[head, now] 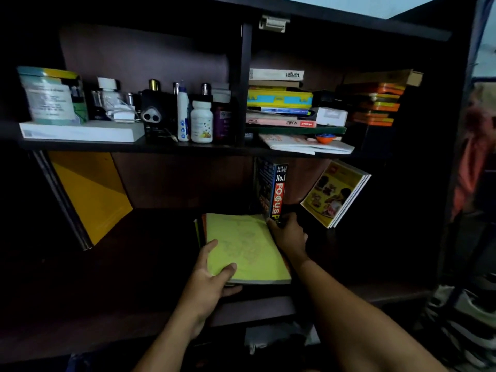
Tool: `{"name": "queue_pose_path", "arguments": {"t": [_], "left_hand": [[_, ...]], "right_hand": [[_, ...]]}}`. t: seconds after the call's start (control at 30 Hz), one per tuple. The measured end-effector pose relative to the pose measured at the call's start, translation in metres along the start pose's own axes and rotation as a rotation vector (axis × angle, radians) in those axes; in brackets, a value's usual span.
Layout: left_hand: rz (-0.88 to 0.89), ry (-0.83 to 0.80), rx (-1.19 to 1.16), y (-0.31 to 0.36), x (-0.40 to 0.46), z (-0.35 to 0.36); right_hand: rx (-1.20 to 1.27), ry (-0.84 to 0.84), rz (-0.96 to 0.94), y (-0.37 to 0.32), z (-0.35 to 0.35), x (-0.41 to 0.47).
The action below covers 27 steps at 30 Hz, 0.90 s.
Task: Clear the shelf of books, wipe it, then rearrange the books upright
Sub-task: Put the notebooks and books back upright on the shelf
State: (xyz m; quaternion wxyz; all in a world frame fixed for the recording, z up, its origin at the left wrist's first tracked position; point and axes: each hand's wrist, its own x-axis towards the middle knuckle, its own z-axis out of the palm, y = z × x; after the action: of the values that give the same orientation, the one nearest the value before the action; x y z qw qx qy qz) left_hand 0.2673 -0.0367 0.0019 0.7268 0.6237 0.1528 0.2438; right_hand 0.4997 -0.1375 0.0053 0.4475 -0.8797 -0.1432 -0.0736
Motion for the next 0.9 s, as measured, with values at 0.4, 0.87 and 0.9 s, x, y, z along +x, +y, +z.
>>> {"name": "queue_pose_path", "arguments": {"t": [0.4,0.87,0.9], "left_hand": [[0.162,0.326,0.848,-0.005,-0.012,0.019],[0.058,0.316,0.896,0.015,-0.022,-0.032],[0.037,0.322,0.907,0.017,-0.021,-0.042]], "right_hand": [[0.127,-0.260,-0.078,0.015,-0.037,-0.059],[-0.048,-0.610,-0.310,0.018,-0.067,-0.093],[-0.095,-0.612,-0.353,0.019,-0.064,-0.091]]}}
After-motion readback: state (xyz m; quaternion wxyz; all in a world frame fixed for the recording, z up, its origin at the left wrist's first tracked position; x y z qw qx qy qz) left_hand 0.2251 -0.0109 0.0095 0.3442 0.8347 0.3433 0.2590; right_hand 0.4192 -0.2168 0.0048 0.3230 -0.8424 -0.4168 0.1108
